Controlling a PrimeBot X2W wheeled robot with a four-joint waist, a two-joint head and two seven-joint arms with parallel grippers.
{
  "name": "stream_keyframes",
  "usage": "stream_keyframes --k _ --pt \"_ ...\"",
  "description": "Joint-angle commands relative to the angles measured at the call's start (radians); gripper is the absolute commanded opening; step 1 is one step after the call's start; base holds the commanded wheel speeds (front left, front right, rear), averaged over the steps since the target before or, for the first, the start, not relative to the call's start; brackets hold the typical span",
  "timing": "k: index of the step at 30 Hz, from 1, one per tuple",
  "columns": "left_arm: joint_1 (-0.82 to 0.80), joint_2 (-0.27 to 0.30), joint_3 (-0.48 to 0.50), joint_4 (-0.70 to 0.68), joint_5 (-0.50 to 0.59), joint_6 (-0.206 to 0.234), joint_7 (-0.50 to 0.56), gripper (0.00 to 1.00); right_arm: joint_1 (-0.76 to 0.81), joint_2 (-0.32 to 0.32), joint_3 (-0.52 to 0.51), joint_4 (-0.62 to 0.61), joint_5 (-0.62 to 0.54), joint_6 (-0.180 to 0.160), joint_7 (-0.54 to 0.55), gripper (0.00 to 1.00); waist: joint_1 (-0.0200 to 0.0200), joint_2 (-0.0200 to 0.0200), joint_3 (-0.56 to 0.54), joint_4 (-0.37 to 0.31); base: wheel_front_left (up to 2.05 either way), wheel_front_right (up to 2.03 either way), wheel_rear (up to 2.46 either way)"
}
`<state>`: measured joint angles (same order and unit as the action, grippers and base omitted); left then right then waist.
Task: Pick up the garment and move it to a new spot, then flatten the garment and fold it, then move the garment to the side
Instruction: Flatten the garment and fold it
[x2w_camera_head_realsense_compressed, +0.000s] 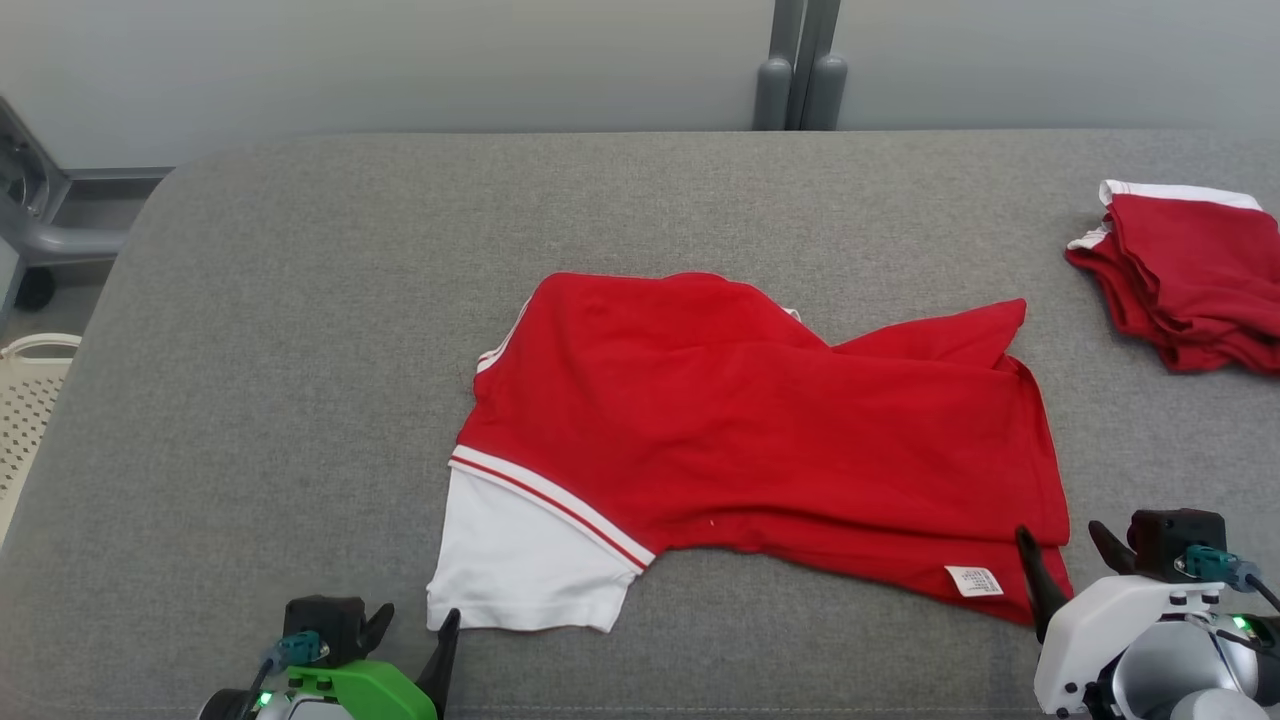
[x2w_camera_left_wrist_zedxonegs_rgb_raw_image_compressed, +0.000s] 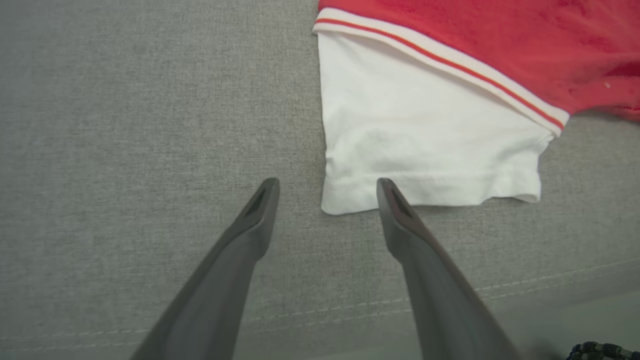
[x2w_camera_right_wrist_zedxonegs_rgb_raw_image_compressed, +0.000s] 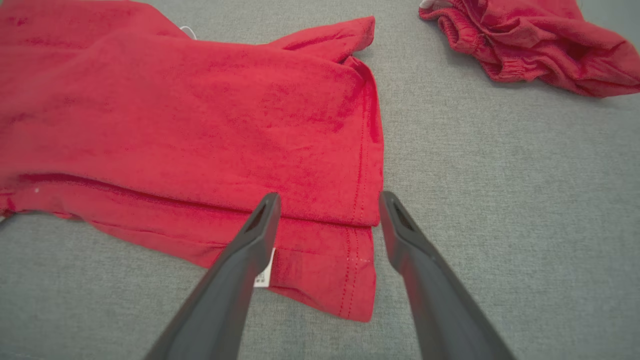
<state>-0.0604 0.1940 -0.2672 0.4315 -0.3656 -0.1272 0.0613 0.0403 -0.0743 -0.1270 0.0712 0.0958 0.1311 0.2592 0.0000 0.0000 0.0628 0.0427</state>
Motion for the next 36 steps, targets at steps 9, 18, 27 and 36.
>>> stream_keyframes --k 9,18,27,36 --pt "-0.048 0.001 -0.023 0.055 -0.019 -0.002 -0.006 1.00 -0.010 0.002 -0.002 0.033 -0.018 -0.001 -0.011 1.00 0.0000 0.0000 0.034 -0.029 0.00 0.00 0.00" --pt "-0.079 -0.002 -0.035 0.090 -0.027 0.001 -0.009 0.00 -0.071 0.008 -0.036 0.130 -0.025 -0.001 0.011 1.00 0.0000 0.0000 0.066 -0.036 0.00 0.00 0.00" --pt "-0.095 -0.004 -0.047 0.114 -0.032 0.001 -0.017 0.00 -0.077 0.015 -0.046 0.187 -0.007 -0.001 0.037 1.00 0.0000 0.0000 0.082 -0.027 0.00 0.00 0.00" --pt "-0.112 0.001 -0.054 0.121 -0.042 0.001 -0.024 0.00 -0.100 0.019 -0.056 0.218 -0.005 -0.001 0.031 0.26 0.0000 0.0000 0.099 -0.032 0.00 0.00 0.00"
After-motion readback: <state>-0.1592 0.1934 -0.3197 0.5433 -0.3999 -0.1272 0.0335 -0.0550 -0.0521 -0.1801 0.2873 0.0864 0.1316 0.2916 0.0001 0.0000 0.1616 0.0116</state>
